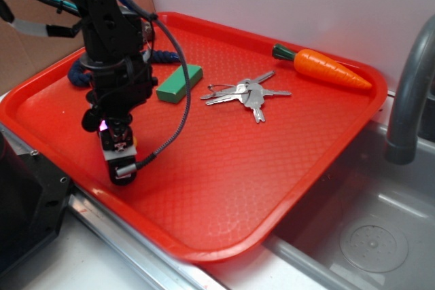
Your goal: Grab the yellow duck.
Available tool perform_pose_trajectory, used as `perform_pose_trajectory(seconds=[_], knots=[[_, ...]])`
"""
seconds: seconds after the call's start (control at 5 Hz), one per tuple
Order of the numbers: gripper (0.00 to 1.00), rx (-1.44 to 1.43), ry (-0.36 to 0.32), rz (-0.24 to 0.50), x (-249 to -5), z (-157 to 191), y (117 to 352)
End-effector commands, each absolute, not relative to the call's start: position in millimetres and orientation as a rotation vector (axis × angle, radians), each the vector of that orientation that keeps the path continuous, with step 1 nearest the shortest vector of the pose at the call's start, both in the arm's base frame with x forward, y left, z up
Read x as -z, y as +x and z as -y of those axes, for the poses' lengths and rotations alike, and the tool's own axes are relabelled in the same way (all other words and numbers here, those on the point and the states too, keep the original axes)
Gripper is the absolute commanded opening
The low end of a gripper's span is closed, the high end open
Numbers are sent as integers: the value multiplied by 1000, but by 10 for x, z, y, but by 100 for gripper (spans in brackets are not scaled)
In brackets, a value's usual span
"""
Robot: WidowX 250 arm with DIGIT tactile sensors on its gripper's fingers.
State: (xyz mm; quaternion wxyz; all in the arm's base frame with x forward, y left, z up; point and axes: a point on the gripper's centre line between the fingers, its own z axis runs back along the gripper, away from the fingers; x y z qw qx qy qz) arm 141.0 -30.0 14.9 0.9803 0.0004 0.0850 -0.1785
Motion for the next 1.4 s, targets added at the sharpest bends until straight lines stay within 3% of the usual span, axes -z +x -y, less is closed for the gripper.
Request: perform_pose_trajectory(seconds=[0.0,0.4,0.8,1.2], knots=[[0,292,26,-135,-394,328,1521],[0,46,100,133,-1421,-43,1861],[0,-100,65,112,-2351,-307,2064],[0,-196,72,45,-2379,-331,2066]])
